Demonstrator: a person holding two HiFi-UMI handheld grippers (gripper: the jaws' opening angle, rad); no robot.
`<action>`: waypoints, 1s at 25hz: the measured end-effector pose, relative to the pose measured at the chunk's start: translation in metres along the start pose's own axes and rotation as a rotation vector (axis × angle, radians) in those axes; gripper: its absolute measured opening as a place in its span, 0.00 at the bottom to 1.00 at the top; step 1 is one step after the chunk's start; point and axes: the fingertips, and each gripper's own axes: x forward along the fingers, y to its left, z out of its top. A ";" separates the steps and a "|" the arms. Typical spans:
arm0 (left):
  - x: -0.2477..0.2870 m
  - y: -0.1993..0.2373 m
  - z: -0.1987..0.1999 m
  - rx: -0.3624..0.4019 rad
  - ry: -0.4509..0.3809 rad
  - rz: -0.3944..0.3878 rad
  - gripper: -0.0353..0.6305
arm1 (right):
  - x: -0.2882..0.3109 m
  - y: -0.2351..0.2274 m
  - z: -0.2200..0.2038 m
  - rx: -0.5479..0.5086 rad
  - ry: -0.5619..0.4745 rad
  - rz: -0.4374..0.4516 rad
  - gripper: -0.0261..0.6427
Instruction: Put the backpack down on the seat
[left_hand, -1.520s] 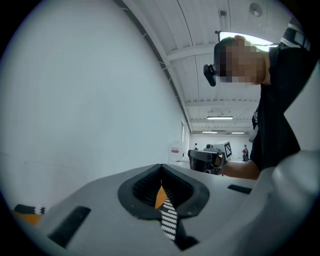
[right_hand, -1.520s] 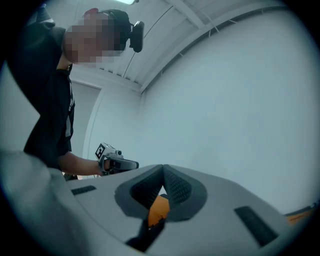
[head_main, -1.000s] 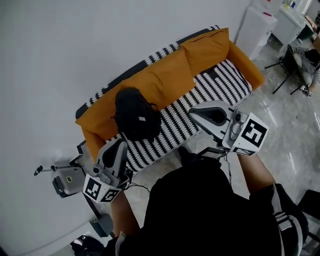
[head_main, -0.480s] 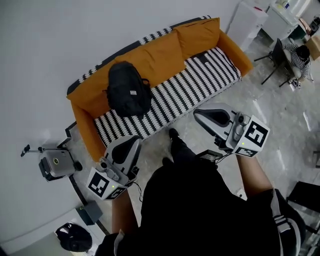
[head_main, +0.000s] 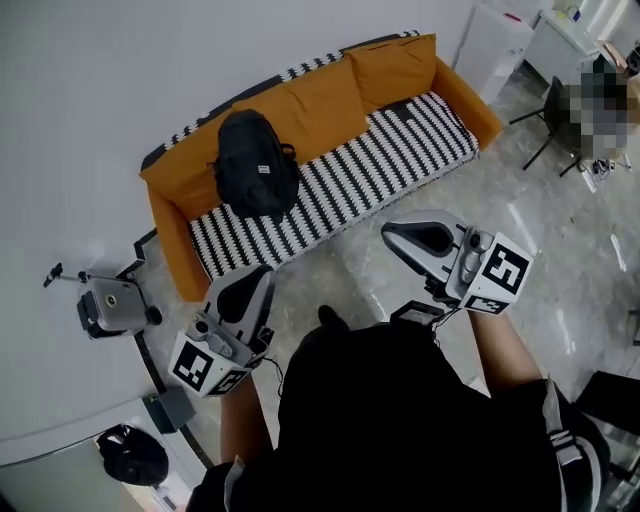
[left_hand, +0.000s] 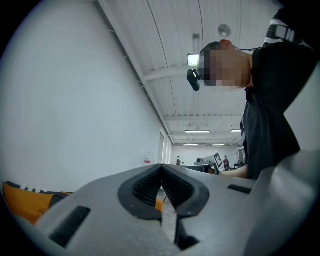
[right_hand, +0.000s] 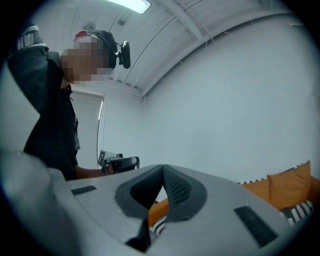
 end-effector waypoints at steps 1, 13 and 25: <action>0.001 -0.007 -0.001 -0.006 0.001 0.008 0.09 | -0.004 0.005 -0.003 0.000 0.009 0.017 0.08; 0.032 -0.162 -0.054 -0.157 0.063 -0.064 0.09 | -0.095 0.067 -0.040 0.087 0.054 0.153 0.08; 0.015 -0.200 -0.102 -0.237 0.171 -0.031 0.09 | -0.113 0.098 -0.049 0.106 0.057 0.213 0.08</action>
